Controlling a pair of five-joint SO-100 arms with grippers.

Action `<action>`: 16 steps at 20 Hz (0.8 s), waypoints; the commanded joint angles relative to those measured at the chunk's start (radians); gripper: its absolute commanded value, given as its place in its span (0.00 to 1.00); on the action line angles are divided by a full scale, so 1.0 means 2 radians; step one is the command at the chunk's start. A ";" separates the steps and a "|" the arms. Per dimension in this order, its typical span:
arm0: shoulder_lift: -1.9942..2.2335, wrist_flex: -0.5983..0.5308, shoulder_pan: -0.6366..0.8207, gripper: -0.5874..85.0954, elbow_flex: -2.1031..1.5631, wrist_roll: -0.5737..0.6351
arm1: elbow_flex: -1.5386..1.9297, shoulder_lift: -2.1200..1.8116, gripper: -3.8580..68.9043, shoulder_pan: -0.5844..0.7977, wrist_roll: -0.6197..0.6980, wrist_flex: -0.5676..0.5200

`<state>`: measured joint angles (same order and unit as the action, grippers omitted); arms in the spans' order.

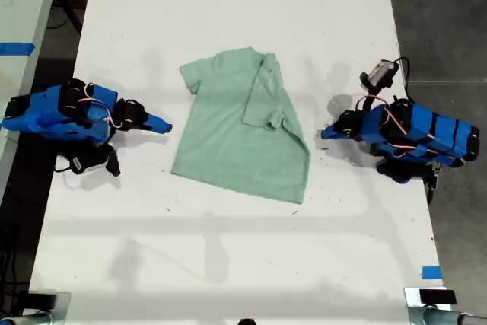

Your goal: Fold t shirt

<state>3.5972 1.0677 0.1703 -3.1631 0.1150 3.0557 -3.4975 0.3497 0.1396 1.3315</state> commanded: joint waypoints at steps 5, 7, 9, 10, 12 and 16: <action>0.003 0.001 0.004 0.07 0.000 -0.008 | 0.025 -0.007 0.08 -0.003 -0.002 -0.004; 0.003 0.001 0.004 0.07 0.000 -0.008 | 0.025 -0.007 0.08 -0.004 -0.003 -0.004; 0.003 0.001 0.004 0.07 0.000 -0.008 | 0.025 -0.007 0.08 -0.004 -0.002 -0.004; 0.003 0.001 0.004 0.07 0.000 -0.008 | 0.025 -0.007 0.08 -0.004 -0.002 -0.004; 0.003 0.001 0.004 0.07 0.000 -0.008 | 0.025 -0.007 0.08 -0.004 0.002 -0.005; 0.003 0.001 0.005 0.07 0.000 -0.008 | 0.025 -0.007 0.08 -0.004 0.002 -0.005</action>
<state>3.5972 1.0677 0.1703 -3.1631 0.1150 3.0557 -3.4975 0.3497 0.1396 1.3315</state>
